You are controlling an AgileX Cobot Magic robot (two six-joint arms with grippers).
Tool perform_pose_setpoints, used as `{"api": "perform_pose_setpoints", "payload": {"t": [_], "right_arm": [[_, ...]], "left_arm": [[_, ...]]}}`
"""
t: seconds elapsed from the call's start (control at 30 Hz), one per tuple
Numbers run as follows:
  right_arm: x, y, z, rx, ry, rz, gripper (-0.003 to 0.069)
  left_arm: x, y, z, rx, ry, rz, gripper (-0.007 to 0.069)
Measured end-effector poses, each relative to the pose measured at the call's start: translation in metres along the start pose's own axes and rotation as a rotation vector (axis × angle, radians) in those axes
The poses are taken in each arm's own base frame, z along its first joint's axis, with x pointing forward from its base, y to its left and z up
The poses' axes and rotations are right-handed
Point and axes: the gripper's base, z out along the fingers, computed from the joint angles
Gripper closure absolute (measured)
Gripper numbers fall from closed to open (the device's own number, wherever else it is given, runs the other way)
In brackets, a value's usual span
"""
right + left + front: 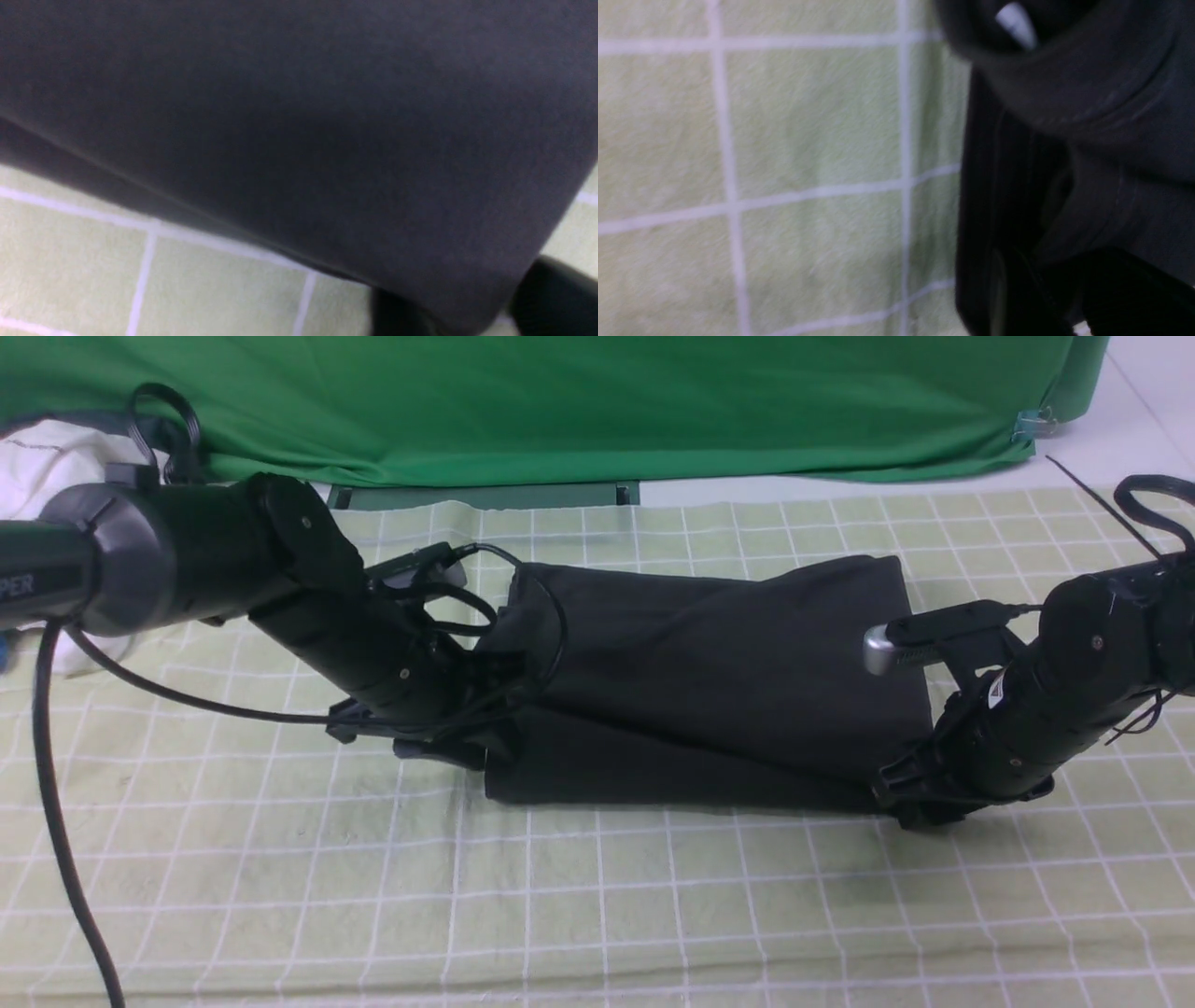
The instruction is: Fold a long-sleeved shirt over a green coffee tablecloth.
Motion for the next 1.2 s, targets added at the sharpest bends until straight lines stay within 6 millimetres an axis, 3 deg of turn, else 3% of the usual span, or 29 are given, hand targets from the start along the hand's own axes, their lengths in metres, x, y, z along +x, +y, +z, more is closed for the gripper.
{"api": "perform_pose_setpoints", "payload": {"t": [0.07, 0.13, 0.2, 0.4, 0.73, 1.03, 1.2], "right_arm": [[-0.001, 0.000, 0.000, 0.000, -0.008, -0.008, 0.0431], [-0.002, 0.000, 0.001, -0.002, -0.020, -0.010, 0.0594], [-0.002, 0.000, 0.001, -0.003, -0.020, -0.015, 0.0614], [0.000, 0.001, -0.004, -0.006, -0.002, -0.033, 0.0622], [0.028, 0.001, -0.027, -0.015, 0.114, -0.012, 0.0625], [0.036, 0.001, -0.030, -0.013, 0.124, -0.004, 0.0625], [0.036, 0.001, -0.030, -0.012, 0.119, 0.000, 0.0625]], "left_arm": [[0.000, 0.000, 0.004, 0.016, 0.006, -0.013, 0.0454], [0.002, 0.002, 0.015, 0.037, 0.042, -0.009, 0.0557], [0.004, 0.004, 0.019, 0.041, 0.054, -0.012, 0.0587], [0.011, 0.006, 0.018, 0.042, 0.070, -0.006, 0.0611], [0.068, 0.015, -0.001, 0.073, 0.047, -0.013, 0.0611], [0.071, 0.007, -0.014, 0.115, 0.021, -0.001, 0.0601], [0.066, 0.007, -0.013, 0.090, -0.047, -0.002, 0.0515]]}}
